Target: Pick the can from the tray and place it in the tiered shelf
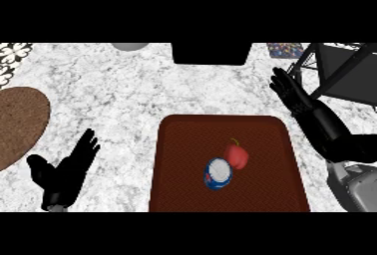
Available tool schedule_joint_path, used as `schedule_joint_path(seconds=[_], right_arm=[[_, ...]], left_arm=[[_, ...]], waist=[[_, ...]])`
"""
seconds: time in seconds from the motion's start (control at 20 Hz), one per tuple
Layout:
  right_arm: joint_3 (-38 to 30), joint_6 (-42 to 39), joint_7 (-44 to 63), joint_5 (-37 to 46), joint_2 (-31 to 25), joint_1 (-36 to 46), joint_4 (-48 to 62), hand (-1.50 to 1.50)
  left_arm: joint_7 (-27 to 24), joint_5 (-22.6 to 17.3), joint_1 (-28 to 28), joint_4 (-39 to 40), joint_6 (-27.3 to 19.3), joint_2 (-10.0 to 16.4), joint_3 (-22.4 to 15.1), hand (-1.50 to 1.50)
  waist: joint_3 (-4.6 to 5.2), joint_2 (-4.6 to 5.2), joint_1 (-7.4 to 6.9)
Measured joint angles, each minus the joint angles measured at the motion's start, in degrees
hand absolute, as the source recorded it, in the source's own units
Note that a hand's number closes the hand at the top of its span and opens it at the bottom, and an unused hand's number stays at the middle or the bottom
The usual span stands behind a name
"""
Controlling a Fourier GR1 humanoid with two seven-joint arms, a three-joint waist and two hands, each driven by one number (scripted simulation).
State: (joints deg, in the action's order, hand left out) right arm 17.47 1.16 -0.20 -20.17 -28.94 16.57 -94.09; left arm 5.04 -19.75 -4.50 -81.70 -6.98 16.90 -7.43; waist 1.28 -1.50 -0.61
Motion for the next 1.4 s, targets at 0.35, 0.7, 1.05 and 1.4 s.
schedule_joint_path(seconds=[0.35, 0.7, 1.05, 1.4], right_arm=[[9.1, 15.8, 5.8, 15.9, 9.5, 3.2, -0.4, 1.50], [16.0, 38.6, 13.1, 39.1, 16.4, -1.8, 4.7, -1.50], [25.3, 42.9, 31.6, 64.9, 24.4, -5.1, 6.8, -1.50], [27.0, 25.7, 50.7, 82.7, 26.1, -5.6, 5.3, -1.50]], left_arm=[[-1.8, 3.4, 1.9, 0.2, -0.4, 6.0, 4.0, 0.00], [-1.8, 4.4, 1.4, 0.0, 0.2, 8.8, 5.2, 0.00], [-2.5, 4.3, 1.0, 1.3, 1.0, 9.7, 6.7, 0.00], [-2.7, 4.1, 0.3, 1.2, 1.6, 10.2, 7.4, 0.00]], waist=[[-0.65, 0.74, 0.50], [-0.91, 0.68, 1.49], [-0.85, 0.51, 2.33], [-0.78, 0.25, 3.07]])
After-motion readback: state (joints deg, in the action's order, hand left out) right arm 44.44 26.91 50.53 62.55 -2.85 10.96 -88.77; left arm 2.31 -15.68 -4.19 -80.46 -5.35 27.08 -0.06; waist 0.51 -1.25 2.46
